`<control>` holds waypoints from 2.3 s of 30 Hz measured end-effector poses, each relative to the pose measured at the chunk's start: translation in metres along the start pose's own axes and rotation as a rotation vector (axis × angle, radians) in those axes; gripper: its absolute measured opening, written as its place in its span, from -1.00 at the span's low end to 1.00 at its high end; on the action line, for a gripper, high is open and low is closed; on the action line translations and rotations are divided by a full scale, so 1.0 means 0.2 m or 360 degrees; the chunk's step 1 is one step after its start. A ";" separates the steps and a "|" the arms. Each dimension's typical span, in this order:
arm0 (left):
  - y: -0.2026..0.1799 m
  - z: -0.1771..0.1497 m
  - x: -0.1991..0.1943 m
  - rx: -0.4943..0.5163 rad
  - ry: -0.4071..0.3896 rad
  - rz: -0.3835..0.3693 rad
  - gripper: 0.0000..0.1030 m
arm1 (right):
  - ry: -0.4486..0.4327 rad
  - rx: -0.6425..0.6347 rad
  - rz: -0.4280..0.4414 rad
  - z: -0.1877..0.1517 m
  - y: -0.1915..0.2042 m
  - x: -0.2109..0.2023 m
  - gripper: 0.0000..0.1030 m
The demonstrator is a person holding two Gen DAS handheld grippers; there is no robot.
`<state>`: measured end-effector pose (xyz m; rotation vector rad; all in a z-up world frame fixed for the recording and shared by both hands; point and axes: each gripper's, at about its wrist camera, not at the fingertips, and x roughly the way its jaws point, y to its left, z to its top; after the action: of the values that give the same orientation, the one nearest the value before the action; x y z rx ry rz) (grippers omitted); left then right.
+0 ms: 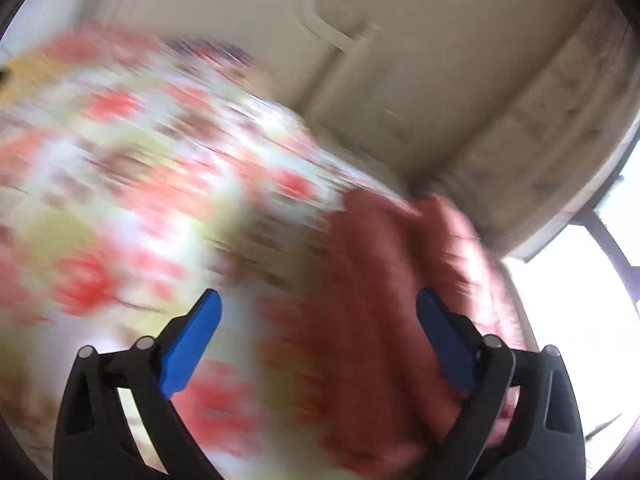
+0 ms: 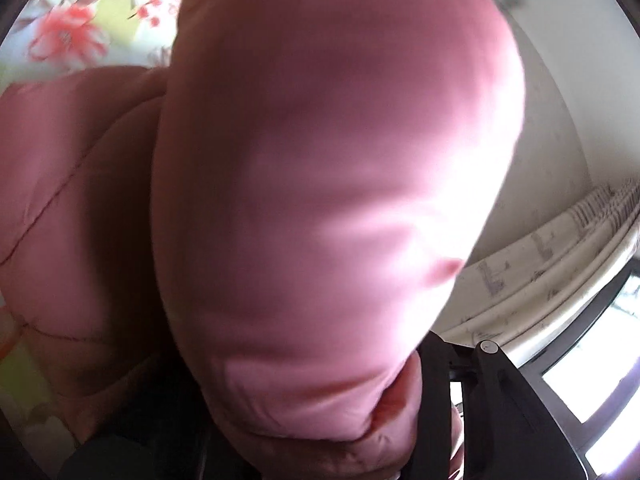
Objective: Fold large clothes
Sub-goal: 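Fold the lifted coat over with the right gripper while the left gripper presses it, then press the folded pink coat flat with both open grippers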
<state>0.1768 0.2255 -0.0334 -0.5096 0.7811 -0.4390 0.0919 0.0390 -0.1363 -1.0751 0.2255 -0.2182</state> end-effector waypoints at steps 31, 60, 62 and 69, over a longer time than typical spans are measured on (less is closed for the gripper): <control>-0.69 -0.02 0.80 0.0994 0.0488 0.0144 0.96 | -0.0041 -0.0062 0.0156 -0.05 -0.06 -0.07 0.00; -0.82 -0.02 0.78 0.1016 0.0195 0.0665 0.96 | 0.0089 0.0958 0.0853 -0.11 -0.38 -0.08 0.11; -0.75 -0.02 0.77 0.0962 0.0132 0.0586 0.96 | 0.0052 0.0956 0.0988 -0.13 -0.44 -0.10 0.11; -0.71 -0.03 0.71 0.0931 0.0033 0.0542 0.96 | -0.0067 0.1375 0.1106 -0.37 -0.83 0.01 0.06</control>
<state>0.2361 0.0333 -0.0333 0.1735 0.7012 -0.3332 0.0623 -0.1002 -0.0231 -0.1065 0.4044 0.3193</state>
